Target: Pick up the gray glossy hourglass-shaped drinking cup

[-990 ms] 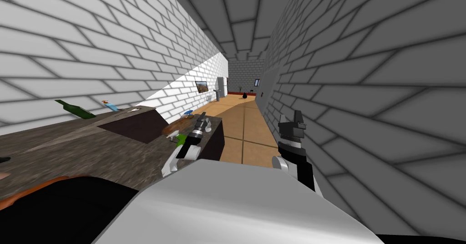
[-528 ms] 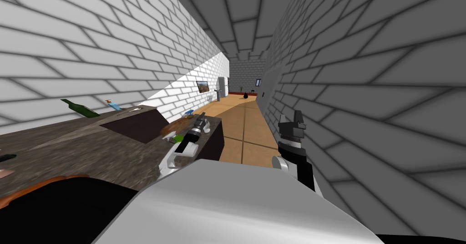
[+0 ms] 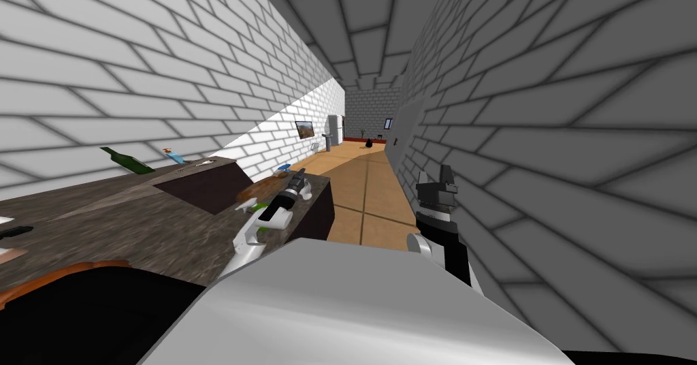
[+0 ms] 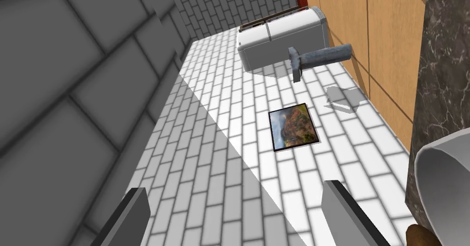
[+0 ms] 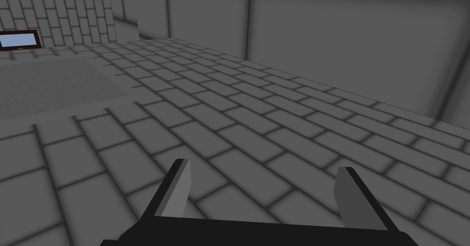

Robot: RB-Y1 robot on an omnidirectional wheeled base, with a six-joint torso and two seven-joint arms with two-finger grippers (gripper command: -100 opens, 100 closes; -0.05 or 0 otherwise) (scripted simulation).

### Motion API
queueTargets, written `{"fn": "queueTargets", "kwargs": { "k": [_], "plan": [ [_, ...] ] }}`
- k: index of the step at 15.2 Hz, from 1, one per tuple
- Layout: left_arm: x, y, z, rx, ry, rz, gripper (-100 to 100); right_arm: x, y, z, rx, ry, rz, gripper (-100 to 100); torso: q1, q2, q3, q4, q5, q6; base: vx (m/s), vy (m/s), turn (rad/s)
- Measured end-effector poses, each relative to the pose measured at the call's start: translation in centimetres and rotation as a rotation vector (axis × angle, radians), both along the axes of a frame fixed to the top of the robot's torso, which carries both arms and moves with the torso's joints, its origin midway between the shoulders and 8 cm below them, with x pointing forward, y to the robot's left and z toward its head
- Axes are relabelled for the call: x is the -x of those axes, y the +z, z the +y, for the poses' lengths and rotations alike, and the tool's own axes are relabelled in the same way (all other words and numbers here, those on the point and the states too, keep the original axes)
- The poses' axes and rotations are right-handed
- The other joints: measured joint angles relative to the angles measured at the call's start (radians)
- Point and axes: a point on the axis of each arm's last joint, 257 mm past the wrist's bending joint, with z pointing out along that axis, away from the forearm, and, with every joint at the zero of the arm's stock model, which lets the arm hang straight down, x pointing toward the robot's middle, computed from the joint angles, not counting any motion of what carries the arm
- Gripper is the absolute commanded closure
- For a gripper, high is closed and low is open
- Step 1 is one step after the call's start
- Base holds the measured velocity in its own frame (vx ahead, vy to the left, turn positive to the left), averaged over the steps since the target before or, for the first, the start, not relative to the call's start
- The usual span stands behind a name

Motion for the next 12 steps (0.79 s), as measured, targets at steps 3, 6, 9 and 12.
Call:
{"fn": "queueTargets", "kwargs": {
  "k": [3, 6, 9, 12],
  "plan": [
    [-0.5, -0.5, 1.5, -0.015, 0.022, 0.048, -100, 0.0, 0.0, 0.0, 0.000, 0.000, 0.000, 0, 0.000, 0.000, 0.000, 0.000, 0.000, 0.000, 0.038, -0.048, 0.027],
    [-0.7, -1.3, 2.7, -0.026, 0.043, 0.095, -100, 0.0, 0.0, 0.0, 0.000, 0.000, 0.000, 0, 0.000, 0.000, 0.000, 0.000, 0.000, 0.000, 0.034, -0.047, 0.043],
    [-1.2, -1.7, 4.0, -0.039, 0.064, 0.137, -100, 0.0, 0.0, 0.0, 0.000, 0.000, 0.000, 0, -0.001, 0.000, 0.000, 0.000, 0.000, 0.000, 0.041, -0.069, 0.042],
    [-1.4, -2.1, 5.3, -0.046, 0.082, 0.180, -100, 0.0, 0.0, 0.0, 0.000, 0.000, 0.000, 0, 0.000, 0.000, 0.000, 0.000, 0.000, 0.000, 0.041, -0.046, 0.031]
  ]
}}
